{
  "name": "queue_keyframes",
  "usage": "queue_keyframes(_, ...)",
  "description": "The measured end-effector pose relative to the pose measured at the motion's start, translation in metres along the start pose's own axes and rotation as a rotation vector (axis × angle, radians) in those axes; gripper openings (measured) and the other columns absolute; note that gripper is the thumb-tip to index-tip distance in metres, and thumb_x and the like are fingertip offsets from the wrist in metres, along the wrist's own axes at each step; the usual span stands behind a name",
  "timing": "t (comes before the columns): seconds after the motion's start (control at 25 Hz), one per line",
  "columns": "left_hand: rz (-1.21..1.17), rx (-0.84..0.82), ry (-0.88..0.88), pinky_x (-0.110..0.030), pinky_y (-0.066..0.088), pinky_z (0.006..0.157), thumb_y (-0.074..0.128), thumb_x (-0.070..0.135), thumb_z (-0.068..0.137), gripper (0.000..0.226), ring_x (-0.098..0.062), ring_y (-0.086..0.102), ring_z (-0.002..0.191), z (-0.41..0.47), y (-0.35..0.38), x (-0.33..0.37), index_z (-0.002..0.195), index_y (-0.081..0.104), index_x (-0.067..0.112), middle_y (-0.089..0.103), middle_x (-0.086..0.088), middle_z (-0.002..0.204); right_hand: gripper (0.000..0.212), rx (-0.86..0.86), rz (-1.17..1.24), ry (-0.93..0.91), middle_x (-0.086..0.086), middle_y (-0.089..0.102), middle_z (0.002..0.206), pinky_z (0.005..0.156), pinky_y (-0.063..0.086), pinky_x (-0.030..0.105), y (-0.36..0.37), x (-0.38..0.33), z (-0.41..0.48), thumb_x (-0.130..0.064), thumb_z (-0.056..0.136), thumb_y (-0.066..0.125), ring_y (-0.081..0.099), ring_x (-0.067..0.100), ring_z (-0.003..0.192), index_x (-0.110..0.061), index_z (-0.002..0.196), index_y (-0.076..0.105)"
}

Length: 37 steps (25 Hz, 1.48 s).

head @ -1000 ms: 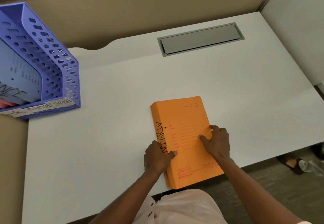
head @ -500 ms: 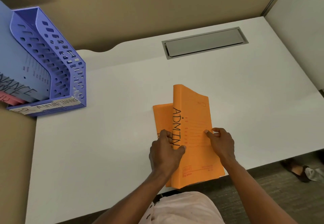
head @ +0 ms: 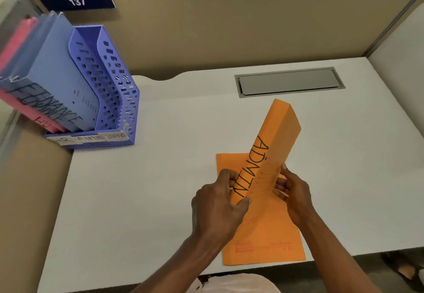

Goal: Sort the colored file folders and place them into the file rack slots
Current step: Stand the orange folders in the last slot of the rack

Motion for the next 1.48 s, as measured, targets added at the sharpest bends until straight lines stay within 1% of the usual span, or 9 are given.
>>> queue_keyframes(0.24,-0.095,0.147,-0.065,-0.030,0.063,0.081,0.083,0.056,0.072,0.055,0.004,0.071,0.091,-0.001,-0.077,-0.054,0.116,0.052,0.044,0.074,0.028,0.103,0.027,-0.344,0.001,-0.094,0.010,0.075,0.102,0.100,0.053,0.055,0.107,-0.048,-0.001,-0.053,0.092,0.072,0.071,0.029,0.101,-0.027,0.098,0.079)
queue_keyframes(0.4,-0.059,0.314,-0.083,-0.035,0.063,0.077,0.083,0.049,0.075,0.052,-0.001,0.072,0.086,-0.007,-0.135,-0.089,0.115,0.052,0.042,0.074,0.026,0.098,0.042,-0.501,-0.111,-0.233,0.009,0.079,0.119,0.101,0.059,0.058,0.199,-0.097,-0.025,-0.049,0.086,0.077,0.073,0.036,0.116,-0.022,0.118,0.077)
queue_keyframes(0.52,0.029,0.432,-0.085,-0.038,0.064,0.076,0.079,0.049,0.082,0.046,-0.009,0.075,0.085,-0.008,-0.178,-0.111,0.119,0.054,0.037,0.077,0.018,0.100,0.053,-0.599,-0.185,-0.381,0.008,0.078,0.123,0.099,0.060,0.059,0.274,-0.145,-0.051,-0.046,0.084,0.082,0.075,0.031,0.116,-0.023,0.131,0.071)
queue_keyframes(0.64,0.192,0.556,-0.091,-0.040,0.064,0.068,0.074,0.047,0.090,0.042,-0.019,0.078,0.081,-0.003,-0.219,-0.129,0.123,0.061,0.025,0.079,0.007,0.096,0.062,-0.697,-0.250,-0.503,0.003,0.078,0.124,0.098,0.061,0.056,0.351,-0.198,-0.082,-0.049,0.079,0.084,0.074,0.026,0.118,-0.024,0.134,0.068)
queue_keyframes(0.8,0.285,0.652,-0.165,-0.034,0.059,0.060,0.076,0.038,0.088,0.038,-0.026,0.076,0.068,0.014,-0.264,-0.149,0.112,0.068,0.009,0.079,-0.005,0.084,0.062,-0.819,-0.341,-0.579,0.002,0.076,0.126,0.095,0.064,0.050,0.444,-0.252,-0.125,-0.058,0.083,0.079,0.075,0.021,0.116,-0.017,0.129,0.069)
queue_keyframes(0.88,0.269,0.690,-0.185,-0.037,0.060,0.061,0.077,0.034,0.087,0.035,-0.030,0.075,0.068,0.026,-0.283,-0.159,0.107,0.067,0.007,0.078,-0.008,0.084,0.066,-0.850,-0.361,-0.598,0.004,0.074,0.128,0.092,0.065,0.050,0.484,-0.271,-0.144,-0.064,0.087,0.071,0.074,0.023,0.116,-0.014,0.130,0.068)
queue_keyframes(1.0,0.233,0.720,-0.195,-0.043,0.062,0.064,0.080,0.030,0.085,0.035,-0.034,0.076,0.072,0.046,-0.301,-0.170,0.106,0.065,0.006,0.078,-0.012,0.088,0.069,-0.889,-0.412,-0.609,0.004,0.074,0.129,0.085,0.067,0.048,0.530,-0.294,-0.166,-0.077,0.089,0.055,0.073,0.023,0.117,-0.024,0.132,0.069)
queue_keyframes(1.2,0.233,0.710,-0.206,-0.040,0.059,0.062,0.083,0.029,0.084,0.036,-0.036,0.074,0.066,0.086,-0.304,-0.182,0.104,0.066,0.003,0.078,-0.015,0.085,0.082,-0.877,-0.474,-0.616,0.005,0.075,0.127,0.076,0.068,0.048,0.581,-0.327,-0.173,-0.083,0.093,0.039,0.072,0.024,0.117,-0.020,0.138,0.066)
queue_keyframes(1.48,0.132,0.703,-0.222,-0.037,0.060,0.068,0.076,0.035,0.092,0.038,-0.029,0.074,0.073,0.141,-0.286,-0.200,0.109,0.066,0.003,0.077,-0.012,0.092,0.075,-0.798,-0.525,-0.669,0.014,0.066,0.139,0.092,0.061,0.063,0.622,-0.350,-0.157,-0.072,0.099,0.048,0.068,0.032,0.122,-0.013,0.144,0.060)
Point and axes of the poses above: each hand's wrist, its own z-axis towards the middle knuckle, its own y-axis out of the palm, x = y × z, the point moved 5 cm from there along z, towards the middle knuckle
